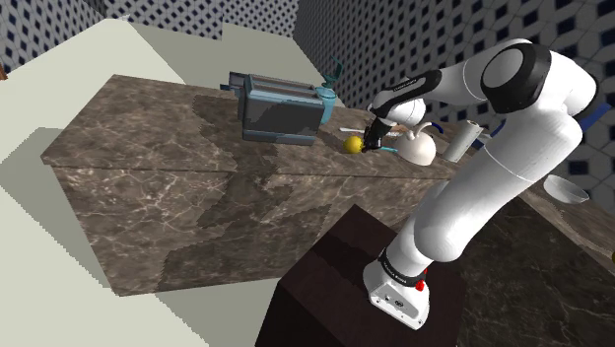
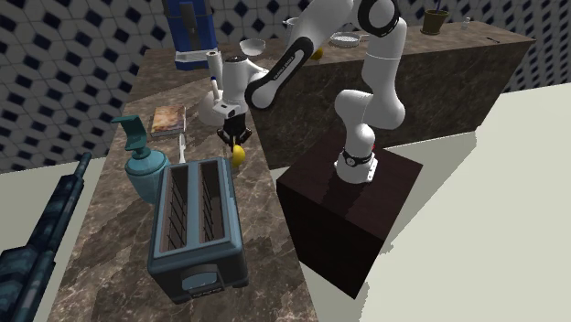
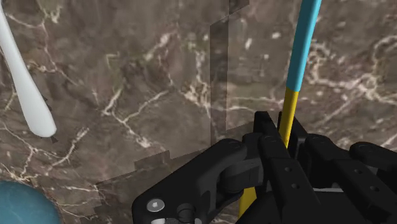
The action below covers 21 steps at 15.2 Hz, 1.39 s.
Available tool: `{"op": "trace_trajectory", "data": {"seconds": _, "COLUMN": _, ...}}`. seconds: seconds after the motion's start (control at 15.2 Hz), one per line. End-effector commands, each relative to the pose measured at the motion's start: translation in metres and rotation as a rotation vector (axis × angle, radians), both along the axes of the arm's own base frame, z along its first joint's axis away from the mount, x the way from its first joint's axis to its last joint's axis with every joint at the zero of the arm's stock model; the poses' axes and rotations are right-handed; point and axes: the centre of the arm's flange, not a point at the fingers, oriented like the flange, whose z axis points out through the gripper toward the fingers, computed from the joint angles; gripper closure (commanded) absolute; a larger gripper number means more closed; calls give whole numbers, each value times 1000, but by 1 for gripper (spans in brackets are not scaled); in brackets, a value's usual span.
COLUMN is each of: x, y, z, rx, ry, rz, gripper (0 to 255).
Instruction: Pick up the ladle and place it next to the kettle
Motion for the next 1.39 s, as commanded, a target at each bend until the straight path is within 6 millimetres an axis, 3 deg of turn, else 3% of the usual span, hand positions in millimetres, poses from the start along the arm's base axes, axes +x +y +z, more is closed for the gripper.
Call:
{"op": "trace_trajectory", "data": {"seconds": 0.0, "x": 1, "y": 2, "z": -1, "rx": 2, "ry": 2, "rz": 3, "gripper": 255}}
{"op": "trace_trajectory", "data": {"seconds": 0.13, "x": 1, "y": 2, "z": -1, "rx": 2, "ry": 2, "rz": 3, "gripper": 255}}
{"op": "trace_trajectory", "data": {"seconds": 0.2, "x": 1, "y": 2, "z": -1, "rx": 2, "ry": 2, "rz": 3, "gripper": 0}}
{"op": "trace_trajectory", "data": {"seconds": 0.53, "x": 1, "y": 2, "z": -1, "rx": 2, "ry": 2, "rz": 3, "gripper": 0}}
{"op": "trace_trajectory", "data": {"seconds": 0.79, "x": -8, "y": 3, "z": 48, "rx": 2, "ry": 2, "rz": 3, "gripper": 0}}
{"op": "trace_trajectory", "data": {"seconds": 1.32, "x": -8, "y": 3, "z": 48, "rx": 2, "ry": 2, "rz": 3, "gripper": 0}}
